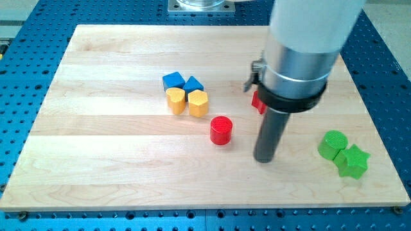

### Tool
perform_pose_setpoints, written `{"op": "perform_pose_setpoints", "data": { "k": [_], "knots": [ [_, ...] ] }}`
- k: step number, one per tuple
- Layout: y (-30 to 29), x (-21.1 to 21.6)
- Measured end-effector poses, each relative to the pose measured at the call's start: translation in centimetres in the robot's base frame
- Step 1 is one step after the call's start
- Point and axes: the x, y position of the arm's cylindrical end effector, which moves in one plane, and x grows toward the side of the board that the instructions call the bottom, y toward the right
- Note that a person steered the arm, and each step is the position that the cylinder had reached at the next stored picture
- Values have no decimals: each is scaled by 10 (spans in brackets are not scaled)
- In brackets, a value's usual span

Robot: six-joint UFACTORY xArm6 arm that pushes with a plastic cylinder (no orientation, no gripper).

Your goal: Move the red circle below the heart

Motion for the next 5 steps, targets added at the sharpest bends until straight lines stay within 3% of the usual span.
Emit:
{"op": "perform_pose_setpoints", "data": {
  "k": [2,3,4,5],
  "knots": [
    [-52,-32],
    [-123,-23],
    [-96,3],
    [-38,-14]
  ]
}}
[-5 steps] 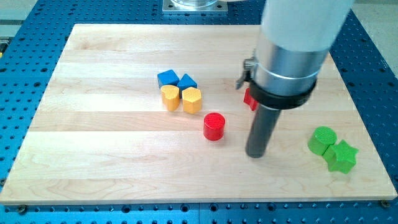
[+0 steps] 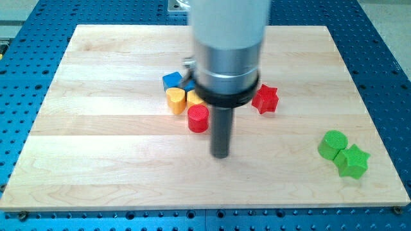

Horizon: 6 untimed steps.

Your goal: Move the red circle below the heart

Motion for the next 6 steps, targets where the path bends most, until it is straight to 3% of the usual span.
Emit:
{"op": "perform_pose_setpoints", "data": {
  "k": [2,5,6],
  "knots": [
    [2,-50],
    [-49,-35],
    [-57,-7]
  ]
}}
